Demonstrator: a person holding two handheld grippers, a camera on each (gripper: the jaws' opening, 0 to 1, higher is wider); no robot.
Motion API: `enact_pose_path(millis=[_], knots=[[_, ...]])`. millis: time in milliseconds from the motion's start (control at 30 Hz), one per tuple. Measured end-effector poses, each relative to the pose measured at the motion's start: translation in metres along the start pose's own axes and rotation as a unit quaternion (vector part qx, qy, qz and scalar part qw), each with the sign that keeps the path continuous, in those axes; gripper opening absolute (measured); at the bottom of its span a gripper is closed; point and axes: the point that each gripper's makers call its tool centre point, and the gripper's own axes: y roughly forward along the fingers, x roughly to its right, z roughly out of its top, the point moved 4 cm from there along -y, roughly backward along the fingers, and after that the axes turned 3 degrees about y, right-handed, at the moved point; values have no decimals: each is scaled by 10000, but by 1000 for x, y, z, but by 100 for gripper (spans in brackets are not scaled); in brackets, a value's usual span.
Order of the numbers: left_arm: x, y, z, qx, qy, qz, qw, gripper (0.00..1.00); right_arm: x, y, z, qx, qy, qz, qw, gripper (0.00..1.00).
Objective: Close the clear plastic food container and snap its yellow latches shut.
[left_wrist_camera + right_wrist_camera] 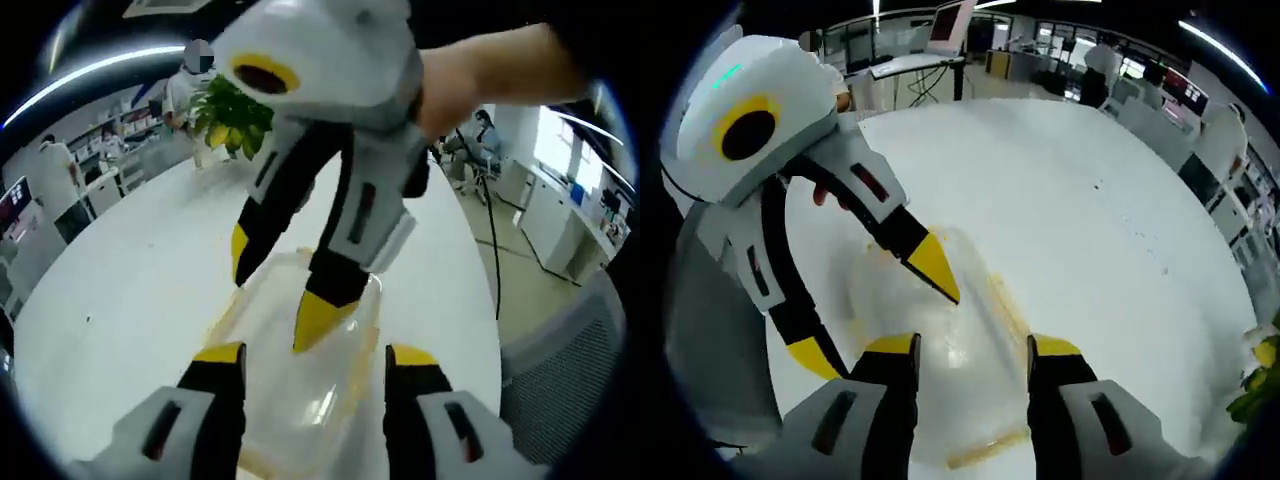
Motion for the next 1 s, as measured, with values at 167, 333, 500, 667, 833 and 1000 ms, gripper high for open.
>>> enact_pose_path(millis=[167, 333, 500, 667, 833, 1000], knots=[[-7, -11, -5, 243, -263, 171, 9992, 55, -11, -5, -4, 347, 244, -412, 9983, 40], [-10, -18, -9, 422, -436, 219, 9979, 60, -21, -12, -1, 743, 913, -454, 9920, 44], [-15, -26, -1, 910, -816, 430, 9916, 61, -22, -20, 2, 1180, 1182, -496, 9847, 48], [-16, -32, -5, 1056, -846, 722, 9882, 61, -24, -31, 3, 1837, 1309, -430, 9733, 54], [-18, -35, -10, 1113, -948, 939, 9848, 63, -20, -31, -9, 1957, 1420, -522, 9689, 57], [-18, -41, -16, 1111, -995, 1115, 9825, 62, -14, -40, -14, 2210, 1592, -657, 9599, 63]])
